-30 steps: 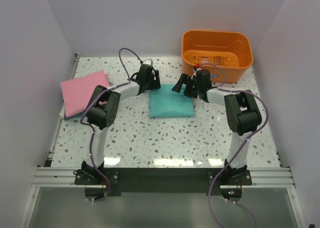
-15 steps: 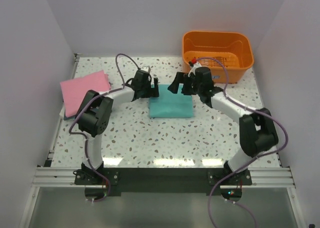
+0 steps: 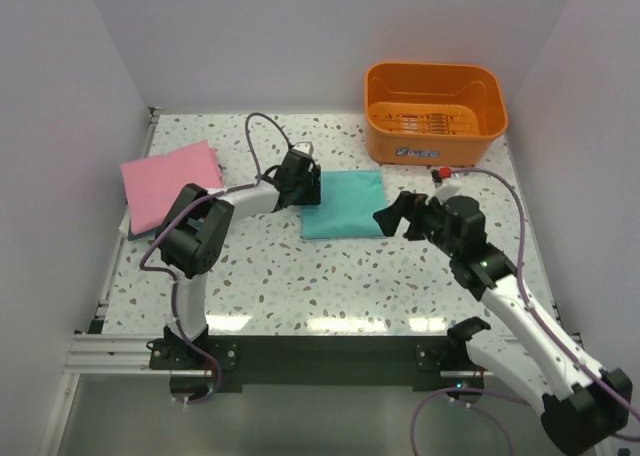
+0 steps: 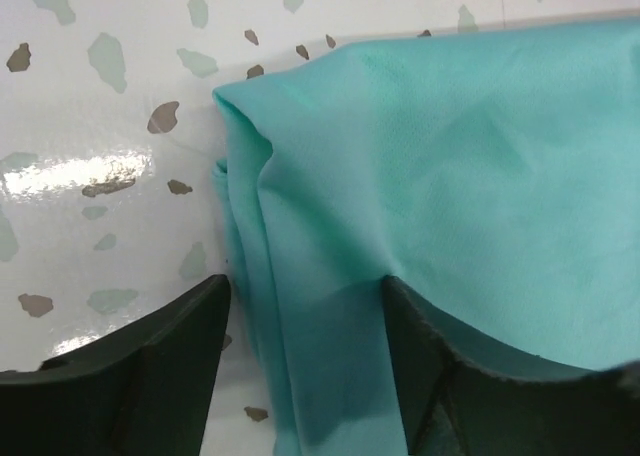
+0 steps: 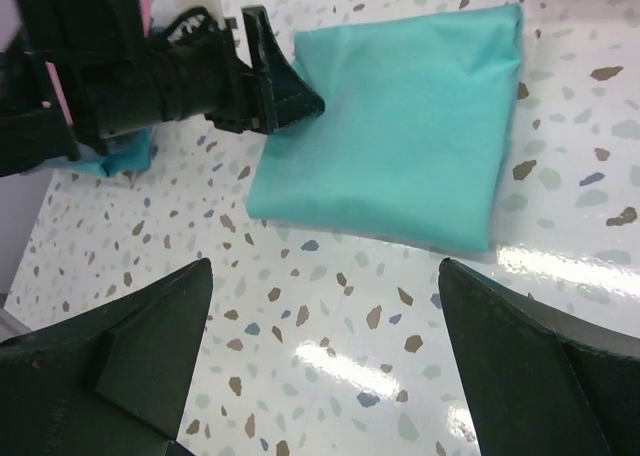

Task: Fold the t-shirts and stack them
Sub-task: Neatly place the folded tshirt to the corner

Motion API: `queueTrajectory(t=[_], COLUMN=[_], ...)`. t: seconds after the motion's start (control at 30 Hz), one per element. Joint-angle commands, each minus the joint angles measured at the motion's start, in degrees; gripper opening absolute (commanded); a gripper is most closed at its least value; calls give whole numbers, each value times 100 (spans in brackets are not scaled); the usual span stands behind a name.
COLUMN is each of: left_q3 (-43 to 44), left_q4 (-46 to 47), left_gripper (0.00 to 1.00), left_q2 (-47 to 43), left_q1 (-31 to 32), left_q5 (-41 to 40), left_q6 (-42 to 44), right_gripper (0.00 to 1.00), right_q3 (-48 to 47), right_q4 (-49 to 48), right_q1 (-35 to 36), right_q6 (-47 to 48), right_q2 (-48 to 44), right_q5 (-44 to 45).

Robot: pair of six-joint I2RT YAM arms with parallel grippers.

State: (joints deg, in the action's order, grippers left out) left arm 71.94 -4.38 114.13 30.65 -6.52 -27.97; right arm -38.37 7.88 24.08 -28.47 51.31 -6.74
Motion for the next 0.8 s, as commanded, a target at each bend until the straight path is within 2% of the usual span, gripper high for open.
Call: queueTrajectory(t=[0.0,0.1,0.13,0.17,0.4,0.53,0.77], left_q3=[180,363,443,617,900,1006,1137], left_q4=[-414,-598,-686,-878,-1372,-1706,-2022], left_gripper=[62,33,10,0,0,0,0], left_q2=[364,522,610,646,269,-100,-725], left_q1=[230,397,450,468,529,407,-94], left_q5=[-401,-674,-805,-920,-2492,-3441,-3557], left_q6=[89,186,273,335,1371,2540,3402], right_gripper=[99,99,99,99,99,99,99], right_q3=[172,225,199,181,163,260,339], right_q4=[872,1373,1505,1776,2411,2359,2359], right_q1=[1,1,9,1,1,1,1], right_q6=[-167,-133,-107,-89,253,272,280], right_q2=[-1138,-1806,-1913,-2010,-2397,-2546,-2679], right_q5=[638,1016,1382,1491,2177,2178,2177])
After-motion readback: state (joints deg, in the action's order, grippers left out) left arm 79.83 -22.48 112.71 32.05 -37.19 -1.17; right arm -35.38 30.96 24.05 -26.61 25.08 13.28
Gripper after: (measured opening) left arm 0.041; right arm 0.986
